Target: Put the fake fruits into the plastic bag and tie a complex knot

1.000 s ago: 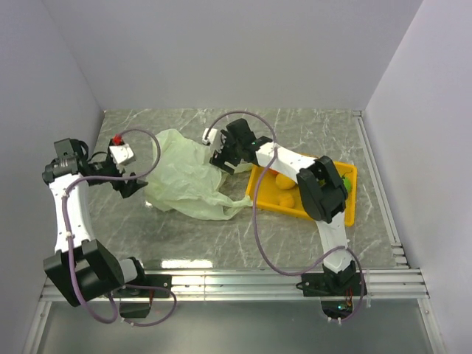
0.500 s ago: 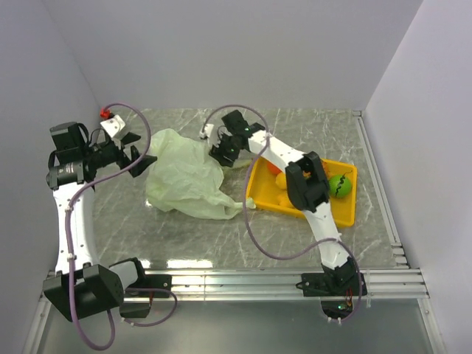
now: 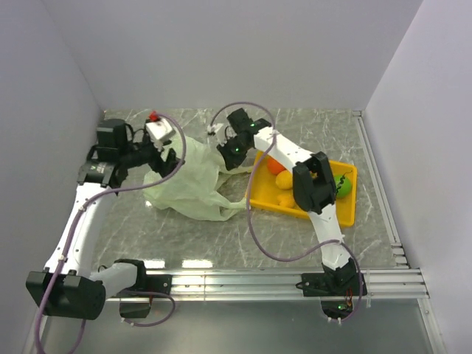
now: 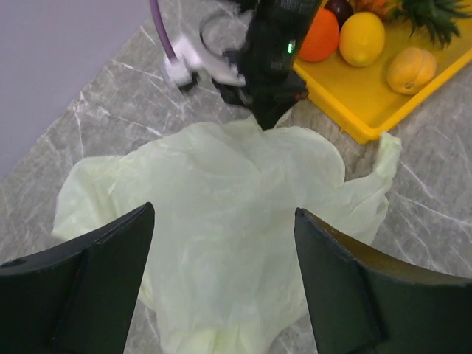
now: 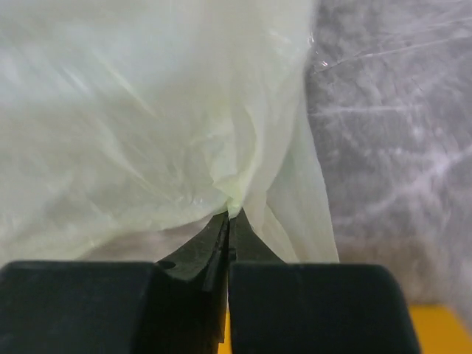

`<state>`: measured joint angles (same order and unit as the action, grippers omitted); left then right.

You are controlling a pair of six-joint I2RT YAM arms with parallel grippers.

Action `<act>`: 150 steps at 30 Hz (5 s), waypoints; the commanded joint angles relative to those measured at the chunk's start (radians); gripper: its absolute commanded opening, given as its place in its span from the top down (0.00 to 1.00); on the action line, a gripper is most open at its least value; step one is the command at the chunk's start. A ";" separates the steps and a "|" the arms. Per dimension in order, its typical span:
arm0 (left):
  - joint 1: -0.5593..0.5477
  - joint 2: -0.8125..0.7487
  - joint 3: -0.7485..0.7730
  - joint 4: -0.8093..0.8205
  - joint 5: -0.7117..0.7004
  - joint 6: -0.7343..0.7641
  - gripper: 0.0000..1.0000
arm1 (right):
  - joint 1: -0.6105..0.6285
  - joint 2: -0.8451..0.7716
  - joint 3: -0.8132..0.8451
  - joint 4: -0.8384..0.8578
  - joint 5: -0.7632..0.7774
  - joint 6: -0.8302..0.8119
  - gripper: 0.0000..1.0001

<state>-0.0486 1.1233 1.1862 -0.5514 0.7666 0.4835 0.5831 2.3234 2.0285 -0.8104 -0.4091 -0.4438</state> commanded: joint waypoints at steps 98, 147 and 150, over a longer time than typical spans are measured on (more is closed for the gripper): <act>-0.103 0.346 -0.016 0.091 -0.007 -0.767 0.99 | -0.532 -0.612 -0.637 0.013 0.434 0.442 0.04; -0.103 0.349 -0.023 0.084 0.033 -0.726 0.99 | -0.615 -0.843 -1.034 0.223 0.173 0.329 0.08; -0.103 0.348 -0.025 0.081 0.028 -0.721 0.99 | -0.608 -0.812 -1.059 0.276 0.184 0.326 0.10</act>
<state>-0.1501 1.4902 1.1595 -0.4778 0.7815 -0.2630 -0.0383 1.4940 0.9928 -0.6456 -0.2470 -0.1246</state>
